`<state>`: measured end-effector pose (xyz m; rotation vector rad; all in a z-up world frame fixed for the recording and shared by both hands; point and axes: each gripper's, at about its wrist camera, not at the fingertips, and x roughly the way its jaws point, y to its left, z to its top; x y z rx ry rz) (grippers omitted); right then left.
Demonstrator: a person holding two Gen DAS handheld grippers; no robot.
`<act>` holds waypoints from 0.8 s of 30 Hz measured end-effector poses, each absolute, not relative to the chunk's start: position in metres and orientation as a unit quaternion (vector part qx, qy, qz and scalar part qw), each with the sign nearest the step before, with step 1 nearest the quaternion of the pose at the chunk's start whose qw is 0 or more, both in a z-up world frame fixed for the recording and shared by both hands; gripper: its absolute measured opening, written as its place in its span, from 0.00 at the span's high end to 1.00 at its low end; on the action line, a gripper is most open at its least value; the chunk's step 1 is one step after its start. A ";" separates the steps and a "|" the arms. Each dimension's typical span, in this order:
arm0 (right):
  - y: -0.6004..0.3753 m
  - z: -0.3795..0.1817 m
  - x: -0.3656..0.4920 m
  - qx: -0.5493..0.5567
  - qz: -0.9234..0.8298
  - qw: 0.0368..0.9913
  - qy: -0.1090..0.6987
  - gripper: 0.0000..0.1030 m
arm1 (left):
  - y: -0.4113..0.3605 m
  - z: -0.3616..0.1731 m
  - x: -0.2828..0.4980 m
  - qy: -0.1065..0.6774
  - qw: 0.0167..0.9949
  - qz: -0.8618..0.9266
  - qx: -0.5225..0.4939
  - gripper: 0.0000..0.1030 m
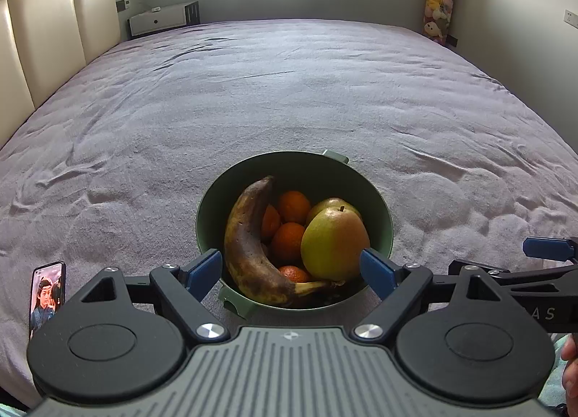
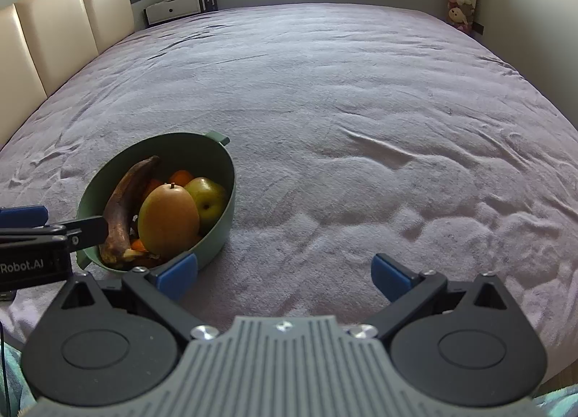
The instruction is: Organize fruits
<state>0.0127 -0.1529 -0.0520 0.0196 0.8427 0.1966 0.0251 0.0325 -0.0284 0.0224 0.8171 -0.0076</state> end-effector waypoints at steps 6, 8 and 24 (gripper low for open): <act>-0.153 -0.052 0.013 0.009 0.098 0.908 0.407 0.04 | 0.032 -0.025 0.025 0.394 0.919 -0.002 0.011 0.02; -0.153 -0.052 0.013 0.010 0.098 0.908 0.408 0.04 | 0.032 -0.025 0.025 0.395 0.919 -0.002 0.010 0.02; -0.153 -0.052 0.013 0.011 0.097 0.908 0.408 0.04 | 0.033 -0.023 0.023 0.392 0.920 -0.001 0.006 0.02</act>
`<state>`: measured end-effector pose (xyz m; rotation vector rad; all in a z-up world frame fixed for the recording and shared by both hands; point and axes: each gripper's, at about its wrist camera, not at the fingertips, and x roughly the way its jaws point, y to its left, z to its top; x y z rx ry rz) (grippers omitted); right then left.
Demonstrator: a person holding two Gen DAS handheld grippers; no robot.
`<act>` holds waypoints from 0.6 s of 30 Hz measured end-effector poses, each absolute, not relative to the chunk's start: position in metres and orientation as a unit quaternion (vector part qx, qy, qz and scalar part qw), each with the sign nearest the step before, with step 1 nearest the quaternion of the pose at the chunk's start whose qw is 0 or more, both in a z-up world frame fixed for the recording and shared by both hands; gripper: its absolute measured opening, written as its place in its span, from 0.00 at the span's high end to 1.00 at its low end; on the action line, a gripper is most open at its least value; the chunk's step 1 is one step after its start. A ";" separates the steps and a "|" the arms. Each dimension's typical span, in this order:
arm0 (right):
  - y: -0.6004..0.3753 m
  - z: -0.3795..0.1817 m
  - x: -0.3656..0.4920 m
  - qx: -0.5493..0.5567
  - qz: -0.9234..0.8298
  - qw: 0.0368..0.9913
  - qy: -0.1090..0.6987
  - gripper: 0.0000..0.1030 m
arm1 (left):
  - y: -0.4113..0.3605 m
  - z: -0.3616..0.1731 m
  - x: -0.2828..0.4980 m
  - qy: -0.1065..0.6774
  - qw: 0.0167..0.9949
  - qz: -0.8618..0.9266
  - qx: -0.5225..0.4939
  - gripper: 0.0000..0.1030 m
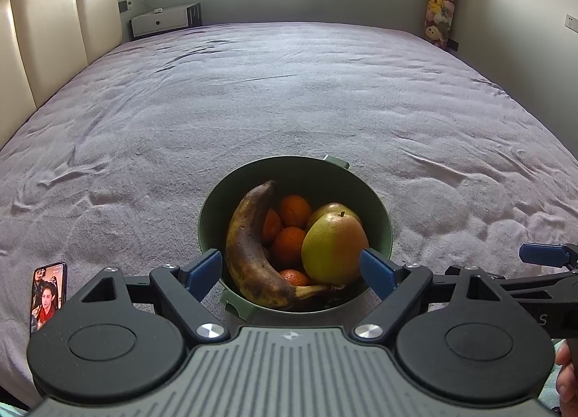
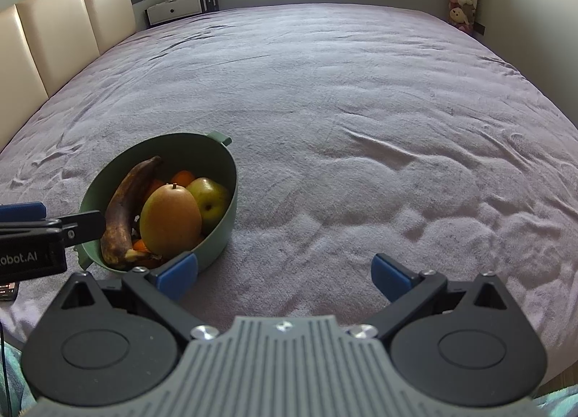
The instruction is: Organize fruits
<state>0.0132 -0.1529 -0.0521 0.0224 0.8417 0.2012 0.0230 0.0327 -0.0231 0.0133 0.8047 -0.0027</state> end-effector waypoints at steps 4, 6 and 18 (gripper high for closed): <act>-0.153 -0.052 0.013 0.011 0.097 0.908 0.408 0.04 | 0.032 -0.023 0.023 0.391 0.920 -0.002 0.006 0.02; -0.153 -0.052 0.013 0.011 0.097 0.908 0.408 0.04 | 0.032 -0.022 0.023 0.391 0.921 -0.002 0.006 0.02; -0.153 -0.053 0.013 0.011 0.097 0.907 0.409 0.04 | 0.031 -0.021 0.022 0.390 0.921 -0.004 0.004 0.02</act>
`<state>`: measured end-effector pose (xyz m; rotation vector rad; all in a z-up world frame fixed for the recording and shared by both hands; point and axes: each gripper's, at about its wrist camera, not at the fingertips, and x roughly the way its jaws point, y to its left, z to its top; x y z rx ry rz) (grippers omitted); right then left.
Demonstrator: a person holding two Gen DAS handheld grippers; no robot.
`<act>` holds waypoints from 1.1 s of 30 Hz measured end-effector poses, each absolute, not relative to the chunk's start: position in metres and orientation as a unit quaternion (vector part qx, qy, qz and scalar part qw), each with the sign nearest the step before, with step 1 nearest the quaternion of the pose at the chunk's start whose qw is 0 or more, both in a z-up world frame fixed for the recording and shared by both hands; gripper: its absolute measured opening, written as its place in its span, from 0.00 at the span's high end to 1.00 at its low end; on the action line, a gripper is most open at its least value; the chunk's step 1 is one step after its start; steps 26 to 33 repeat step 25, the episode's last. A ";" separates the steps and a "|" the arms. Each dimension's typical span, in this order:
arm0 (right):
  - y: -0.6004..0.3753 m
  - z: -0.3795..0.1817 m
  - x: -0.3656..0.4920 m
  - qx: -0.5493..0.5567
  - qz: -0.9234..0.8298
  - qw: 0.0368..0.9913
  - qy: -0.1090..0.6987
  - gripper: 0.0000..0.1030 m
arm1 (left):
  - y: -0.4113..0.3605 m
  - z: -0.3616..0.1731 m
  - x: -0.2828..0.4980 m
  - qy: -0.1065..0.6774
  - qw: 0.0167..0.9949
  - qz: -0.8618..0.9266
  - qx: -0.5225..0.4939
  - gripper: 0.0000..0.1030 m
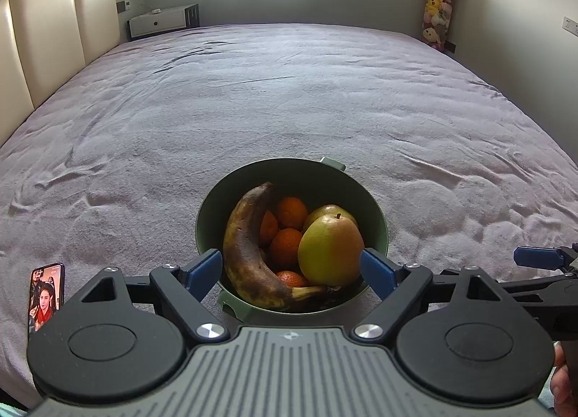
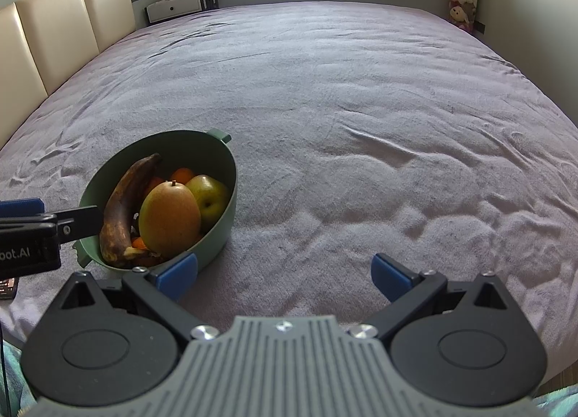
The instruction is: Organize fruits
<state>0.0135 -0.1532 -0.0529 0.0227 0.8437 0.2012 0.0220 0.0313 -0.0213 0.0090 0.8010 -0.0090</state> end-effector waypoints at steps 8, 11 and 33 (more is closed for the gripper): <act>-0.153 -0.055 0.013 0.011 0.098 0.906 0.411 0.04 | 0.030 -0.021 0.022 0.390 0.921 -0.007 0.004 0.02; -0.153 -0.056 0.013 0.011 0.098 0.906 0.411 0.04 | 0.030 -0.021 0.022 0.389 0.921 -0.006 0.005 0.02; -0.153 -0.055 0.013 0.011 0.098 0.906 0.411 0.04 | 0.034 -0.020 0.020 0.383 0.924 0.000 0.003 0.02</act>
